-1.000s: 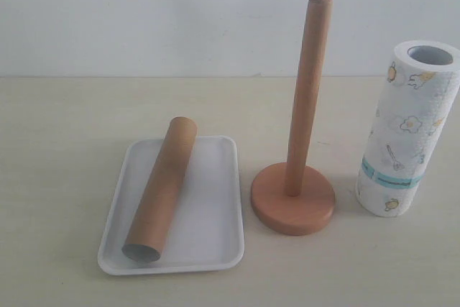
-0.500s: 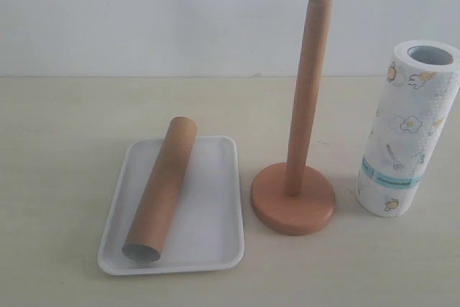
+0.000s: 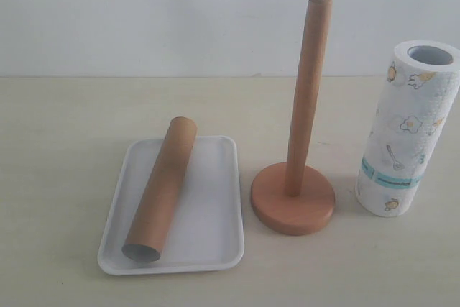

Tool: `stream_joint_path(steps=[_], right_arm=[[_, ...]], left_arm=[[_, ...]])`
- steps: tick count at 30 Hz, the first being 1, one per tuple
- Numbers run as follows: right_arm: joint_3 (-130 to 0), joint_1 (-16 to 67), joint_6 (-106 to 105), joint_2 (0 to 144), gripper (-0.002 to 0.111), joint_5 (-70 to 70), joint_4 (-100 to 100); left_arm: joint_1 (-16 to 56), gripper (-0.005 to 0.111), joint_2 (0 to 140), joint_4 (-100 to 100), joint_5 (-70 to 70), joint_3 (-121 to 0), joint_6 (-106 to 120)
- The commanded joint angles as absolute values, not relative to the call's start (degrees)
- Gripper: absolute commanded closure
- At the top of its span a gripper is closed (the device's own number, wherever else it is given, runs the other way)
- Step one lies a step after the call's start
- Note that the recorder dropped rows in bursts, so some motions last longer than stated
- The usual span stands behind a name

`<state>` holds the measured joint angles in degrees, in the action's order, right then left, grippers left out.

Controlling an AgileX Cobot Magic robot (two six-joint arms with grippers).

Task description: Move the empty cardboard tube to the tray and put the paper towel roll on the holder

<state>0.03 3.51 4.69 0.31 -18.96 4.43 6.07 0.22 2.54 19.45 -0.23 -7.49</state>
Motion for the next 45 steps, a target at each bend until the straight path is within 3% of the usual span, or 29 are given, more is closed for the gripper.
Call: stream_joint_path(steps=[1,28,36,45], right_arm=[[0.00,3.37,4.52,0.00,0.108,-18.59,4.39],[0.00,3.37,4.52,0.00,0.108,-18.47,4.39],[0.00,3.37,4.36,0.00,0.108,-1.83,3.50],[0.00,3.37,4.46,0.00,0.108,5.85,3.73]], left_arm=[[5.86,0.103,0.00,2.74,19.23,0.00,-7.21],[5.61,0.103,0.00,2.74,19.27,0.00,-7.21],[5.61,0.103,0.00,2.74,19.27,0.00,-7.21],[5.61,0.103,0.00,2.74,19.27,0.00,-7.21]])
